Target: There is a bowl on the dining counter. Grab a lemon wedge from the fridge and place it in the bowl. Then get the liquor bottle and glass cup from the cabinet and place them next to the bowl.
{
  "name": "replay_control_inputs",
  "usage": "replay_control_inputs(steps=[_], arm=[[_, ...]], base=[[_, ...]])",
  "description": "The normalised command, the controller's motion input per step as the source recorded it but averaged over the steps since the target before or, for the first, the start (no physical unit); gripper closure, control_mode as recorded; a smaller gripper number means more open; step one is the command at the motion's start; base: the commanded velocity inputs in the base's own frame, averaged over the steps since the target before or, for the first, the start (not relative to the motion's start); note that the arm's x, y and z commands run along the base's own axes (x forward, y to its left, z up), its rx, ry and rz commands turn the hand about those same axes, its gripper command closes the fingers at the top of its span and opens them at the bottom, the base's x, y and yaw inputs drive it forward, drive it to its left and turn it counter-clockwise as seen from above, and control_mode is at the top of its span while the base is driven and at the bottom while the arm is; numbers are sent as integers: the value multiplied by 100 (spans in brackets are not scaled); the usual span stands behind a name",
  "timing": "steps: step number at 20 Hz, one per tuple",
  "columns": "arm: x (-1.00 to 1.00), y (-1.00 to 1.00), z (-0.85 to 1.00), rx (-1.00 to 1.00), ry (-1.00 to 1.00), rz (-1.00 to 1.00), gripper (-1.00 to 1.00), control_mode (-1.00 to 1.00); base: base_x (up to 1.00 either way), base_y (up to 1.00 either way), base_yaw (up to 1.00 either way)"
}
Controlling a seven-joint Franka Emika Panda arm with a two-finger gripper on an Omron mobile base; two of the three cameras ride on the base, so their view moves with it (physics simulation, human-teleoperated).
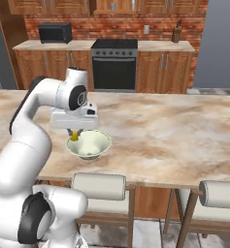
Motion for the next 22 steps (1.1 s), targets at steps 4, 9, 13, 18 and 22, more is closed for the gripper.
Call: replay_control_inputs(steps=[4,9,13,18,22], arm=[[61,0,-38,0,19,0,100,-100],[58,0,-44,0,19,0,100,-100],[50,0,-40,0,17,0,100,-100],[44,0,-37,0,10,0,100,-100],[41,0,-35,0,5,0,100,-100]], base=[[0,0,0],[0,0,0],[0,0,0],[0,0,0],[0,0,0]])
